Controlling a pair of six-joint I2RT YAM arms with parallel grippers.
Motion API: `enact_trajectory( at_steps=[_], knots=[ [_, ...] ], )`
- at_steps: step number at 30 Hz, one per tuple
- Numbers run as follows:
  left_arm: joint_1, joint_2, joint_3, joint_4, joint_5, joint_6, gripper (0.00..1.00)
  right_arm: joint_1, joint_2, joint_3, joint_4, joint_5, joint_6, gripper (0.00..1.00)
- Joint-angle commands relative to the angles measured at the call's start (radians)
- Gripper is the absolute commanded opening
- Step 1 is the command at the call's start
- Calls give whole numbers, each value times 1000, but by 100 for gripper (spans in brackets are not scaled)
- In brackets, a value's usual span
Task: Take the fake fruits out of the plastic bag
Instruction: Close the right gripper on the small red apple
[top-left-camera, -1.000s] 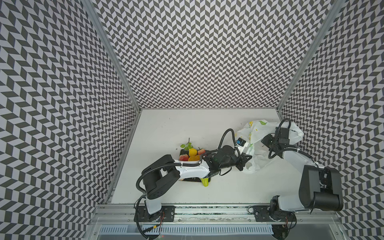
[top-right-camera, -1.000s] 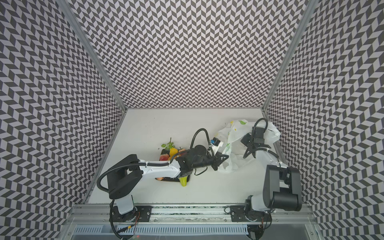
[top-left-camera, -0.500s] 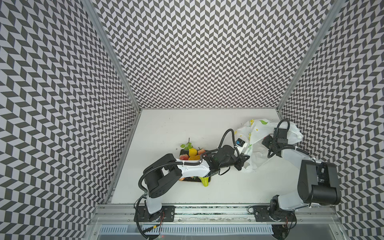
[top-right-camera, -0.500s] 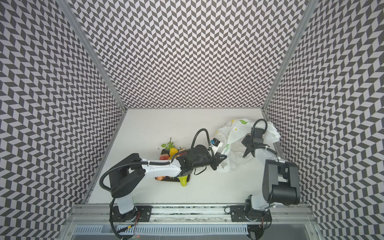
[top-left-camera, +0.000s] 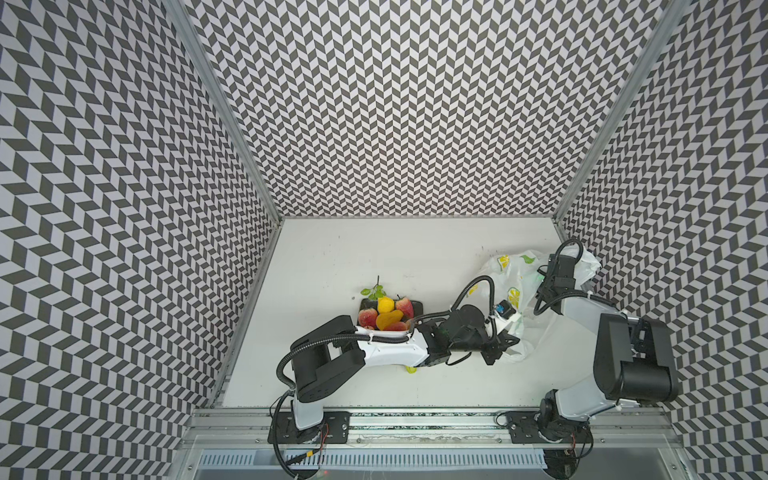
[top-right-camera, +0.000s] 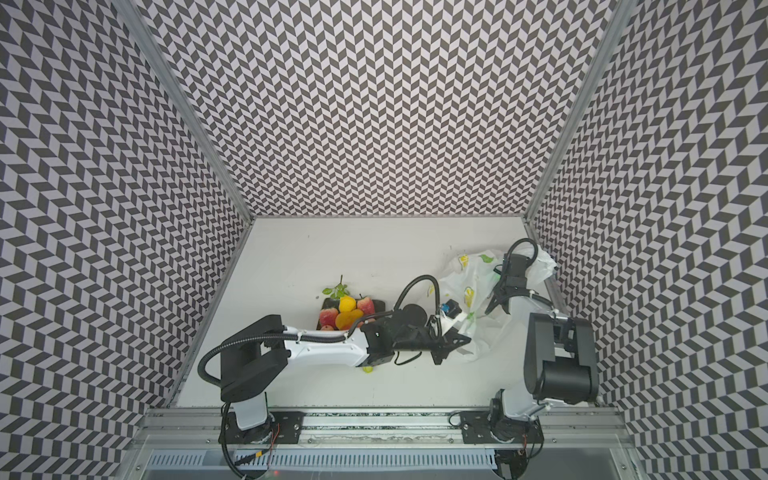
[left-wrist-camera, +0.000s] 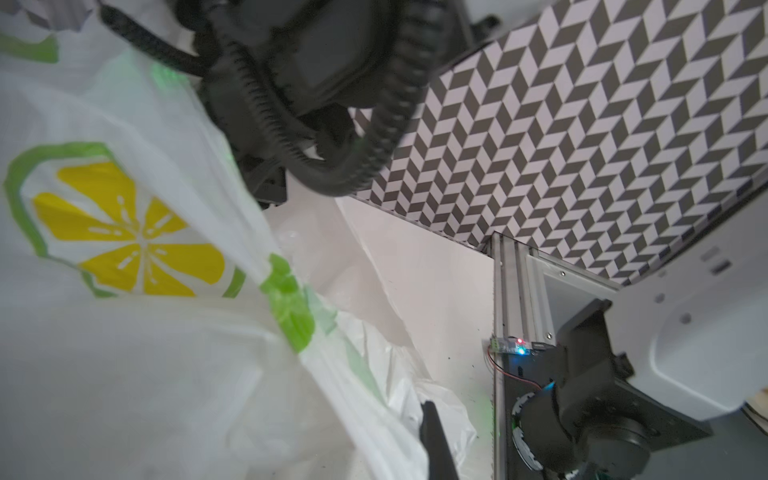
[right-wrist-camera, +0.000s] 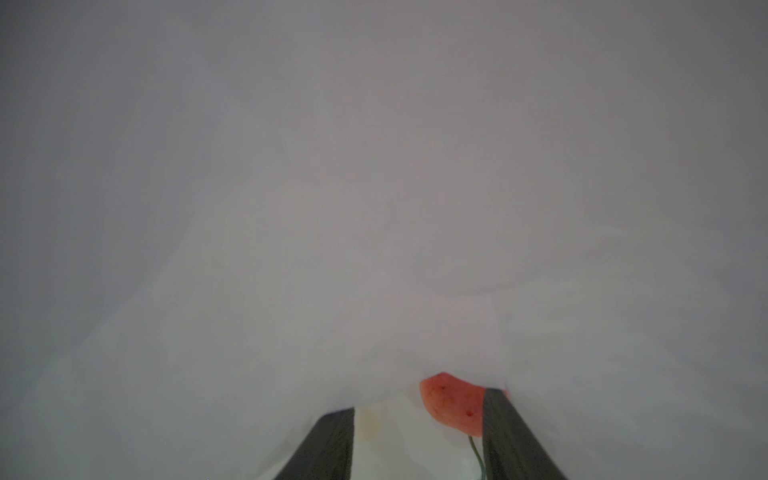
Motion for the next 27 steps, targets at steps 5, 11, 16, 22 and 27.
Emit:
enact_trajectory(
  at_steps=[5, 11, 16, 22, 27],
  knots=[
    [-10, -13, 34, -52, 85, 109, 0, -13, 73, 10, 20, -14, -12, 52],
    [-1, -13, 16, -28, 100, 91, 0, -11, 114, 34, 14, -61, -59, 56],
    [4, -7, 16, -22, 106, 75, 0, -12, 153, 60, -12, -40, -68, 56],
    [8, -5, 15, -32, 72, 65, 0, -12, 182, 67, -22, -33, -60, 51],
    [20, -7, 17, -54, 10, 52, 0, -12, 163, 60, -31, -36, -50, 38]
  ],
)
